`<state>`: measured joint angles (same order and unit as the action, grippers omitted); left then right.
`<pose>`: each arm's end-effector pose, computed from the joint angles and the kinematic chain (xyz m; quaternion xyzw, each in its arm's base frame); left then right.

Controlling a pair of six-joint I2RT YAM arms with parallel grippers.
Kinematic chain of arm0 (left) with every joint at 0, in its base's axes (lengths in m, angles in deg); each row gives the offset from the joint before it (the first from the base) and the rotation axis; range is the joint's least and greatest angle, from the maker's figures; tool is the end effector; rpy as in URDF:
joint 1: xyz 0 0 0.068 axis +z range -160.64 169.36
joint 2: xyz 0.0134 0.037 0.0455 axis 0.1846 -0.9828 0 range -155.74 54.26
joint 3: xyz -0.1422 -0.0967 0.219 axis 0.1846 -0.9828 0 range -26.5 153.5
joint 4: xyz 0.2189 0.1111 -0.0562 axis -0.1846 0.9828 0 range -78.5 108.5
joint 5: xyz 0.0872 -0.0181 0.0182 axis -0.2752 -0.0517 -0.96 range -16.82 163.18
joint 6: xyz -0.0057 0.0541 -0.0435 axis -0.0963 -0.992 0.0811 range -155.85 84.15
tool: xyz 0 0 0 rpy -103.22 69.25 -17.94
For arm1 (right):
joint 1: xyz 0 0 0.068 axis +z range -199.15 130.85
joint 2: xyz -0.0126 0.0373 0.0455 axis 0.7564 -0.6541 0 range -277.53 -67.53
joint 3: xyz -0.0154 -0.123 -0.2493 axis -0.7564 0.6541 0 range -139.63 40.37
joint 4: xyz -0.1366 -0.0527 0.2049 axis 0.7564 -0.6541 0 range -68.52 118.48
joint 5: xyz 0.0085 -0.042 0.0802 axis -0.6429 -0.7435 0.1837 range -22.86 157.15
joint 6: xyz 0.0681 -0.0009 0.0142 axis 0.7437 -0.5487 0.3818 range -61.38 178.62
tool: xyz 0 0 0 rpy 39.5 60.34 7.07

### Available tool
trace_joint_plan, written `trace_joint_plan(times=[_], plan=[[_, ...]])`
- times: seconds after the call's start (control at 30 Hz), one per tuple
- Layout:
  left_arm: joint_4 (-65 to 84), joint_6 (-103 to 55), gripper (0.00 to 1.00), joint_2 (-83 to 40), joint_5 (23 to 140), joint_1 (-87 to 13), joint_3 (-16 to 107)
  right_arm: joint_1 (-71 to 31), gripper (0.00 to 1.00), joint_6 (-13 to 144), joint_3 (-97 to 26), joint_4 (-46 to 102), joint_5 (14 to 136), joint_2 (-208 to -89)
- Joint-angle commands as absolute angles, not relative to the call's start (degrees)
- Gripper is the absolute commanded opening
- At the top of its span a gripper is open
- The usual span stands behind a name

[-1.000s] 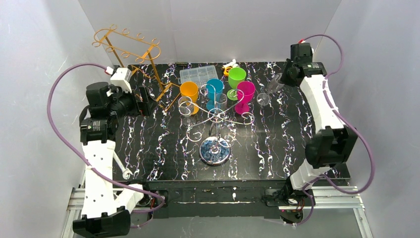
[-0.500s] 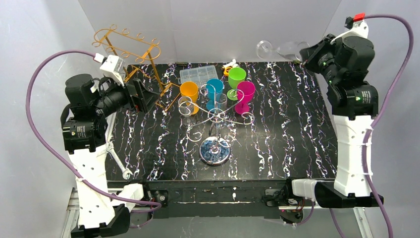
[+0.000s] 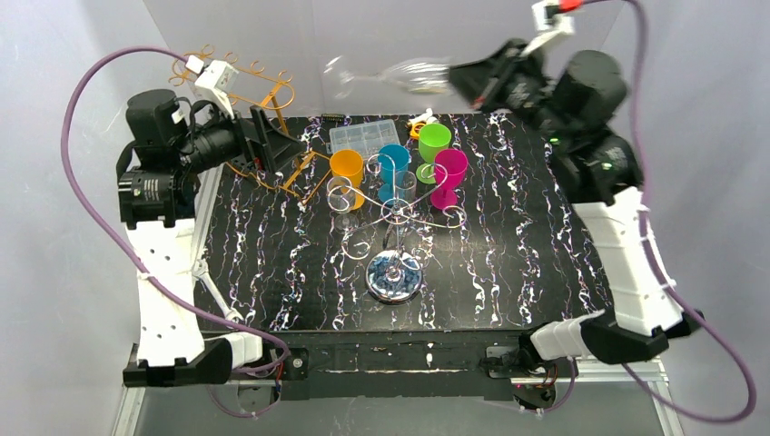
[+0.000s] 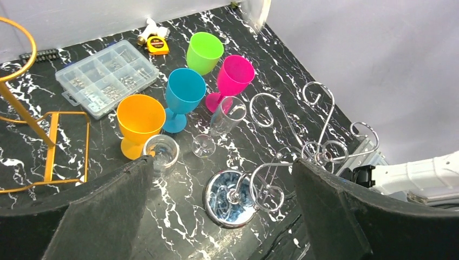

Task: Place the wine glass upside down on the wine glass rack
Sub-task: Turn the wine glass upside down at the wine rack.

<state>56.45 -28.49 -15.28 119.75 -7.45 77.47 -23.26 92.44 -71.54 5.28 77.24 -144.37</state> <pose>0.1983 -0.0302 0.5279 0.1868 0.7265 -0.3252 0.5758 0.2143 0.1152 0.5868 -0.0247 0.6310 0.4331 0.6432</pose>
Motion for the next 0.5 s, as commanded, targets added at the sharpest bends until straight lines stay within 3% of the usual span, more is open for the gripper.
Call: trace_joint_plan(times=[0.0,0.47], plan=[[55.89,-27.87,0.99,-16.86,120.64,-8.59,81.19,-11.40,0.01,86.66,-78.39,5.53,68.23,-148.59],[55.56,-35.42,0.99,-11.87,117.10,-8.61,71.48,0.54,0.01,81.78,-80.35,4.54,61.25,-152.45]])
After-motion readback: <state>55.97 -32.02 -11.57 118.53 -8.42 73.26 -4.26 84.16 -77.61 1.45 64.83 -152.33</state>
